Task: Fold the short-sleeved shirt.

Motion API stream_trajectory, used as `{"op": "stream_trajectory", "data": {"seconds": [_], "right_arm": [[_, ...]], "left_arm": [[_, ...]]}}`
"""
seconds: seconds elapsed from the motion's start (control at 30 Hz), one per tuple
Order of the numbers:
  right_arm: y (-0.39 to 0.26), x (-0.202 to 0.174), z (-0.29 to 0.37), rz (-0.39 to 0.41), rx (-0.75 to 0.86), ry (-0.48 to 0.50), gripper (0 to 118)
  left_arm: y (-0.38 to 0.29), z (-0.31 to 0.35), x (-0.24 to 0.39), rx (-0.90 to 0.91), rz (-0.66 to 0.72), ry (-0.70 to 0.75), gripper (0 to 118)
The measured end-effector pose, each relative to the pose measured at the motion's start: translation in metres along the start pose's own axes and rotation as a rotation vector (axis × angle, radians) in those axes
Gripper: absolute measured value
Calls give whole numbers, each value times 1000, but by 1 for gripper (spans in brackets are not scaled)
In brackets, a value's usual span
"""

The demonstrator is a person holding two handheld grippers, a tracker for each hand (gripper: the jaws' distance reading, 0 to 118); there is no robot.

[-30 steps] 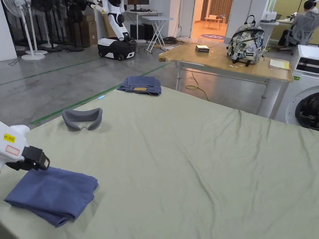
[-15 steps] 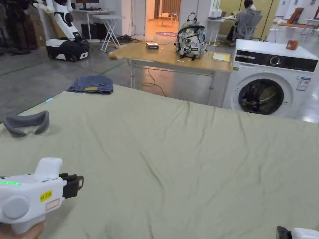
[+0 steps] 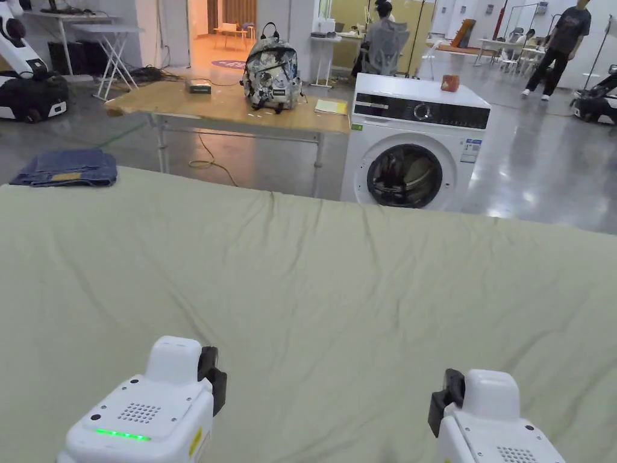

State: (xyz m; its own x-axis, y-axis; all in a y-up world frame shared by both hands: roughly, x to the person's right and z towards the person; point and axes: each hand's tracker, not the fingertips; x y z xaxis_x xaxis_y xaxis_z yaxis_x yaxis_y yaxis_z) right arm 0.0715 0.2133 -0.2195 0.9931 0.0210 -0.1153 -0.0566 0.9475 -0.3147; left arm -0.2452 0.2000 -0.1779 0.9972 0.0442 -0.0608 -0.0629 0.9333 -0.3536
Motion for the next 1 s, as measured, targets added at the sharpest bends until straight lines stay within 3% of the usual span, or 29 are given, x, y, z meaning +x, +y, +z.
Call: {"op": "stream_trajectory", "data": {"seconds": [0.4, 1.0], "right_arm": [[4, 8, 9, -27, 60, -26, 0], [7, 7, 22, -16, 177, -47, 0]], "left_arm": [[11, 6, 34, 100, -88, 44, 0], [13, 22, 30, 242, -87, 109, 0]]}}
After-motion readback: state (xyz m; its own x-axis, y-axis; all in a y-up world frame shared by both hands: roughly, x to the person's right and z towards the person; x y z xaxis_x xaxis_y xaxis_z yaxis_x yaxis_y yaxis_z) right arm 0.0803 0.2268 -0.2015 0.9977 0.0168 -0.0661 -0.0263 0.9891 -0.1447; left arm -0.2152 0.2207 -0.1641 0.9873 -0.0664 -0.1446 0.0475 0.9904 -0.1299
